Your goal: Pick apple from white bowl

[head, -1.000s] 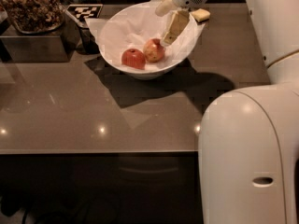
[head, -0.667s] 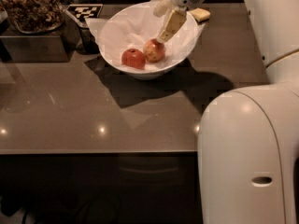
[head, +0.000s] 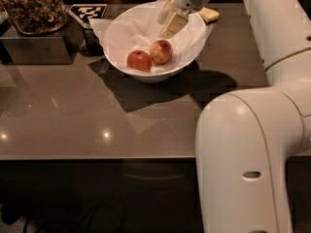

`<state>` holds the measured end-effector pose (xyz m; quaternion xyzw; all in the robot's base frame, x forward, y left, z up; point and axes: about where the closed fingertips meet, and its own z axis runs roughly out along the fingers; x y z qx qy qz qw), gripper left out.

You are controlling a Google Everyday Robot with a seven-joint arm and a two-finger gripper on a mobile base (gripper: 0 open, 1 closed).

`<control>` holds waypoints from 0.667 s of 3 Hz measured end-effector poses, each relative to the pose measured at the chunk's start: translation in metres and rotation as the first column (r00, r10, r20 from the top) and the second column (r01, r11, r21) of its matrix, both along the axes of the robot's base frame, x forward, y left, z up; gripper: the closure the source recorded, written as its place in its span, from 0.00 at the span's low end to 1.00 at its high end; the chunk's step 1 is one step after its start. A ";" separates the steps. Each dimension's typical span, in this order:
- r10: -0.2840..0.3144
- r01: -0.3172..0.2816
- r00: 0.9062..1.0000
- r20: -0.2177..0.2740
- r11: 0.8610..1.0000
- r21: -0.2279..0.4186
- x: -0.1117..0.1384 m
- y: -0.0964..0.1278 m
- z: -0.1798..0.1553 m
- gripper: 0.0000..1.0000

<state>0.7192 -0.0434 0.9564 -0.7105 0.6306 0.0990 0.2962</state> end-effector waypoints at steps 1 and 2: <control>-0.010 0.010 1.000 -0.006 1.000 -0.021 0.013 -0.005 -0.013 0.34; -0.017 0.017 1.000 -0.019 1.000 -0.020 0.020 -0.007 -0.025 0.25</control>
Offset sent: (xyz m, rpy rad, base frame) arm 0.0403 -0.0306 -0.0191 -0.0470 0.0871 -0.0027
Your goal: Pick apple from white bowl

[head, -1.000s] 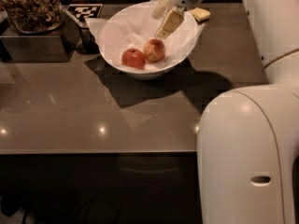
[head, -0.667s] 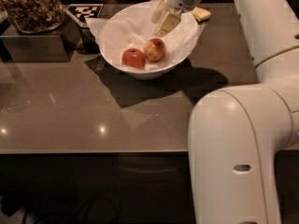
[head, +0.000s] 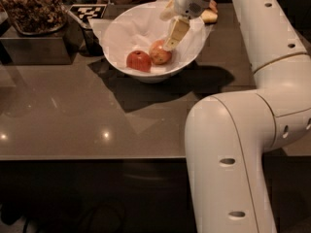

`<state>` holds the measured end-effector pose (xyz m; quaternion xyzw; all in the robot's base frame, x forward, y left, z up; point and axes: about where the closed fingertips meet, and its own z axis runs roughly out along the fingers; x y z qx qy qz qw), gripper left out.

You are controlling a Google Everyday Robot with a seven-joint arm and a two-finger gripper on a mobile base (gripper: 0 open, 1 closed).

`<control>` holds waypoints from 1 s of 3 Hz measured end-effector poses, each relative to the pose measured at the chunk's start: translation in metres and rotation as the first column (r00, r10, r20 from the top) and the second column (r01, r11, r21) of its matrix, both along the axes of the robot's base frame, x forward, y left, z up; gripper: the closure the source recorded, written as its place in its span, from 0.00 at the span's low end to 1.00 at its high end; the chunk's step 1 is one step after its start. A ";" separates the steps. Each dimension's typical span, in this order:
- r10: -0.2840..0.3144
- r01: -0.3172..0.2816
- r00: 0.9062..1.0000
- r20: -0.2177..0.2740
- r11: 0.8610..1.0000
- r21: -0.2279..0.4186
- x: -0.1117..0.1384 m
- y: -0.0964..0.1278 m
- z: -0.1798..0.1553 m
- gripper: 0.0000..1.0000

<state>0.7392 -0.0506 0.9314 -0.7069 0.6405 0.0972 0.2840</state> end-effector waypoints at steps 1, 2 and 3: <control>0.000 0.001 1.000 -0.020 1.000 0.021 0.006 0.002 -0.014 0.28; 0.005 -0.002 0.999 -0.043 0.998 0.064 0.012 0.007 -0.029 0.27; -0.027 0.035 0.997 -0.066 0.991 0.129 0.010 0.006 -0.022 0.26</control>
Offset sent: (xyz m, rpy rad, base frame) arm 0.0292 -0.0057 -0.0285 0.0821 0.1182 0.0332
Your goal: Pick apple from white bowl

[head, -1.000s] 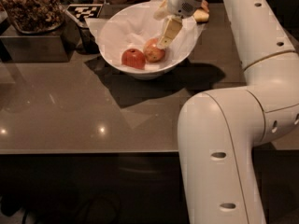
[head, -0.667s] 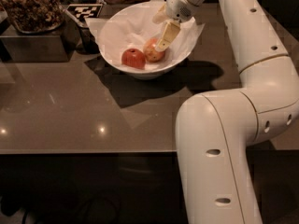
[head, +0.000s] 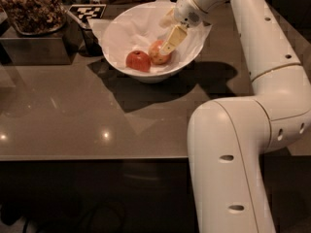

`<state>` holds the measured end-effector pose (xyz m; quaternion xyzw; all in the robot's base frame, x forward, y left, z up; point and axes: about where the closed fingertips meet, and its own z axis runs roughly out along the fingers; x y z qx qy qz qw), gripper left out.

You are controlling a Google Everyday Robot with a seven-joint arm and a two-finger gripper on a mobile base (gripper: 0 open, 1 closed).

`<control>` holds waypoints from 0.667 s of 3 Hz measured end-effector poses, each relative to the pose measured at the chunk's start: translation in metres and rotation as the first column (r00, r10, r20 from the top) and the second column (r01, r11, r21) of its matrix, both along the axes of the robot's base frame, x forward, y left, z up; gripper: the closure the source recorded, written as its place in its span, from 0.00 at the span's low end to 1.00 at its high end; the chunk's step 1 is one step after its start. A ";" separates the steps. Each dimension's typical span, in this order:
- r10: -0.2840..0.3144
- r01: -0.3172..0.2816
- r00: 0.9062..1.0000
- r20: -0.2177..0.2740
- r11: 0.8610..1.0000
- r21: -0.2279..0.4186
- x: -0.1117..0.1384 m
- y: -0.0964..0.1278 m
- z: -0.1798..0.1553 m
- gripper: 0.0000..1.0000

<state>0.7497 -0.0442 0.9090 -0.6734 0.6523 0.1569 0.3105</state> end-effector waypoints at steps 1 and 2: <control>-0.061 0.061 0.998 -0.007 0.996 0.069 0.000 -0.009 0.012 0.27; -0.106 0.110 0.994 -0.033 0.983 0.145 -0.004 -0.015 0.017 0.26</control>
Offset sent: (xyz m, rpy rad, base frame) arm -0.0500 -0.0186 0.0093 0.2383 0.0433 -0.1704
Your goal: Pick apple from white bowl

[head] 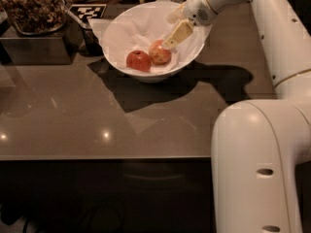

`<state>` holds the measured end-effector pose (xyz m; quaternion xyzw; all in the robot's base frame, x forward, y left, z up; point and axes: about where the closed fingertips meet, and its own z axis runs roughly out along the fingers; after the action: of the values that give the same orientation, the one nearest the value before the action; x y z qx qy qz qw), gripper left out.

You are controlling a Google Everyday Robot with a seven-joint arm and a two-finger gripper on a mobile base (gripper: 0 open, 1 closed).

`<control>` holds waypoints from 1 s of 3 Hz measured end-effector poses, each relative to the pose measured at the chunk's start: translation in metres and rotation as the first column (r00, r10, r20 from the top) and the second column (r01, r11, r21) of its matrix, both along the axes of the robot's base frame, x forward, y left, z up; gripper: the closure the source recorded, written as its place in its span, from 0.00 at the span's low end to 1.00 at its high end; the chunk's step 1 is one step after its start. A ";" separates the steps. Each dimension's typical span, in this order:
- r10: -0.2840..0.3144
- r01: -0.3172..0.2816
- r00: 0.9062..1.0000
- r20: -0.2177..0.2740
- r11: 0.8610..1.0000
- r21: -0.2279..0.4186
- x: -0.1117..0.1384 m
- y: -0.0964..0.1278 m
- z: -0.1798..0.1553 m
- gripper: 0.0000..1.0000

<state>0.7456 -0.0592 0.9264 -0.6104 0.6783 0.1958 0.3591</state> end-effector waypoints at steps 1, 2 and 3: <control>-0.006 0.008 0.999 -0.036 0.999 0.047 -0.012 -0.001 -0.002 0.26; 0.010 -0.004 0.997 -0.080 0.997 0.073 -0.027 0.001 -0.007 0.30; 0.014 -0.012 0.995 -0.094 1.000 0.026 -0.035 0.006 -0.007 0.28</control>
Offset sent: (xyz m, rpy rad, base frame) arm -0.0563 -0.0008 -0.0119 0.1019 0.1295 0.0212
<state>0.7105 -0.0530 0.9198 -0.6002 0.6880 0.2355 0.3331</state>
